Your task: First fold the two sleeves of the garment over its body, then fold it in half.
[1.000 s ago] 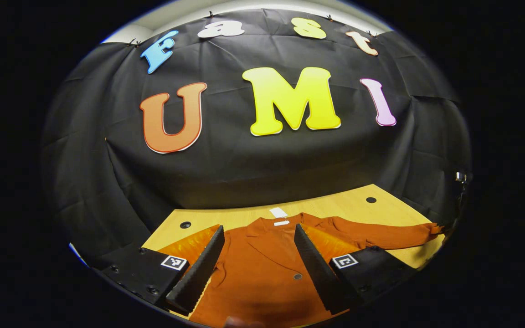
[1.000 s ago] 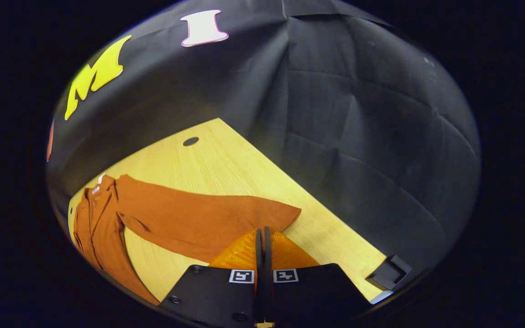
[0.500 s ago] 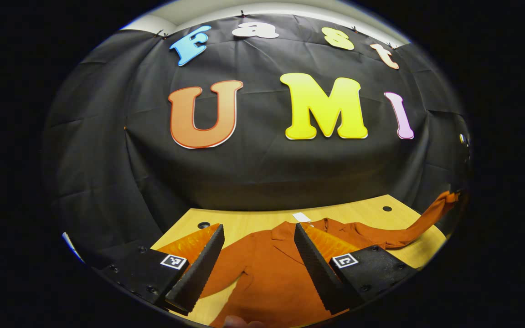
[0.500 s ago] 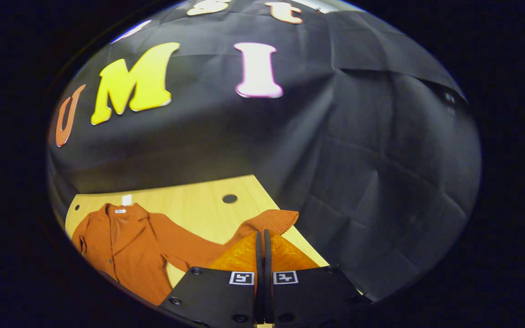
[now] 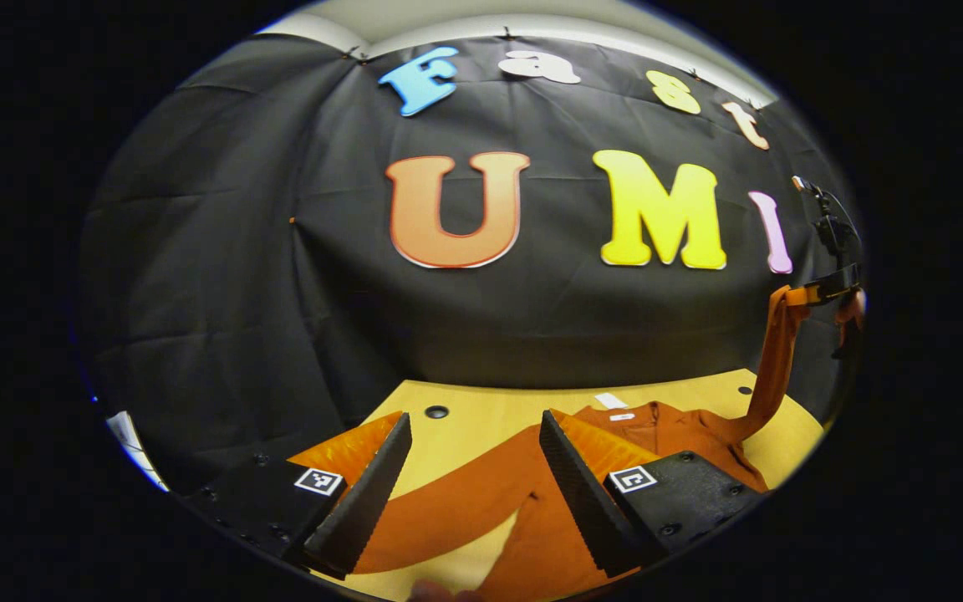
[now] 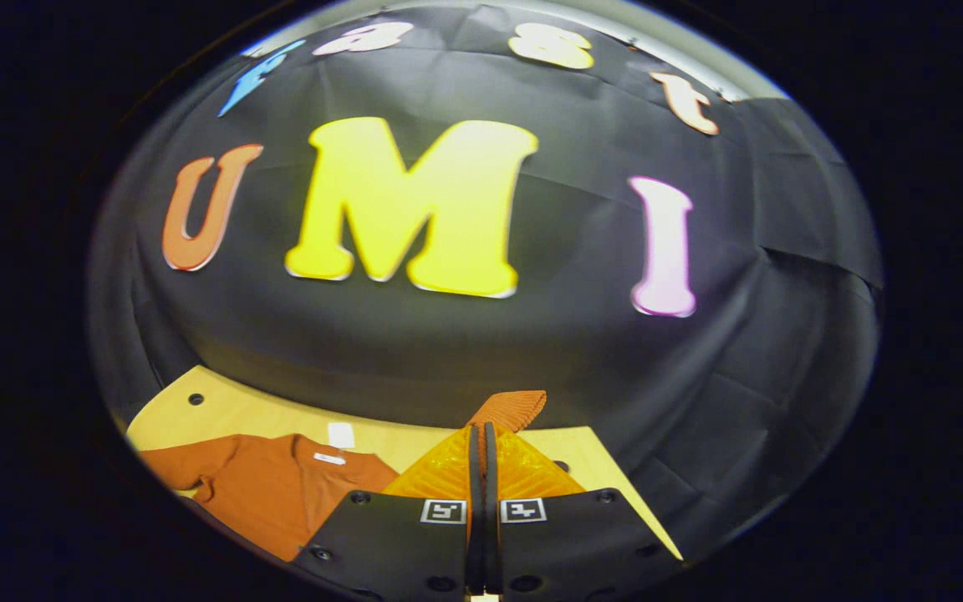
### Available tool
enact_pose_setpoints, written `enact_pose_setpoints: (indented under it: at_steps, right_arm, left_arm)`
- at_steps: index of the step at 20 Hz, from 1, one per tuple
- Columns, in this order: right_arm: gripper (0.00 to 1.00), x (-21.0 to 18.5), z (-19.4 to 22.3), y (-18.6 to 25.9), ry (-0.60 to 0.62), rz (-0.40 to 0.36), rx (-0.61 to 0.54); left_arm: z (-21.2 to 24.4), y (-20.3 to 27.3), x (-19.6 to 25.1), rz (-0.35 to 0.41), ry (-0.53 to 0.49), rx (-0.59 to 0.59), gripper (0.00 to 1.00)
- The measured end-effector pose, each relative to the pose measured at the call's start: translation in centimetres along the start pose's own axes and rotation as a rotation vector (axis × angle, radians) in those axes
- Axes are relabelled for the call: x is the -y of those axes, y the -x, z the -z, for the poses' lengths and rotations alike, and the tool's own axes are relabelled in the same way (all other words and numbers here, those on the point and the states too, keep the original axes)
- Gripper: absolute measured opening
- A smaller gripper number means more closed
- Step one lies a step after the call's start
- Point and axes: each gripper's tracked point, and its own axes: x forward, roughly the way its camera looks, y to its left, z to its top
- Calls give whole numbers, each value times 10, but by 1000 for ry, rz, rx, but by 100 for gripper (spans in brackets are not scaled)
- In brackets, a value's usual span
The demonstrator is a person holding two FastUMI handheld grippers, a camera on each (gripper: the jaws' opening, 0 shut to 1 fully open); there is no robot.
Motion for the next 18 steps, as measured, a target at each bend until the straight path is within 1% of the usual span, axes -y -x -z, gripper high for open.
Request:
enact_pose_setpoints:
  at_steps: [3,6,9,11,13,16,18]
  right_arm:
    - [0,-91,22,-15,52,-76,-29]
    - [0,-180,60,-21,65,-152,-70]
    - [0,-255,107,-24,92,-225,-128]
    - [0,-284,130,-25,132,-266,-162]
    - [1,-320,155,-34,149,-314,-177]
    - [1,-354,182,-41,136,-360,-229]
    - [1,-372,202,-47,120,-404,-257]
  left_arm:
    - [8,14,-44,-67,52,-14,99]
    - [17,33,-73,-99,125,-33,99]
    - [20,45,-95,-127,127,-39,98]
    - [18,51,-103,-130,112,-40,97]
    - [13,58,-109,-134,113,-33,98]
    - [15,64,-124,-163,114,-32,98]
    - [19,67,-125,-166,98,-37,98]
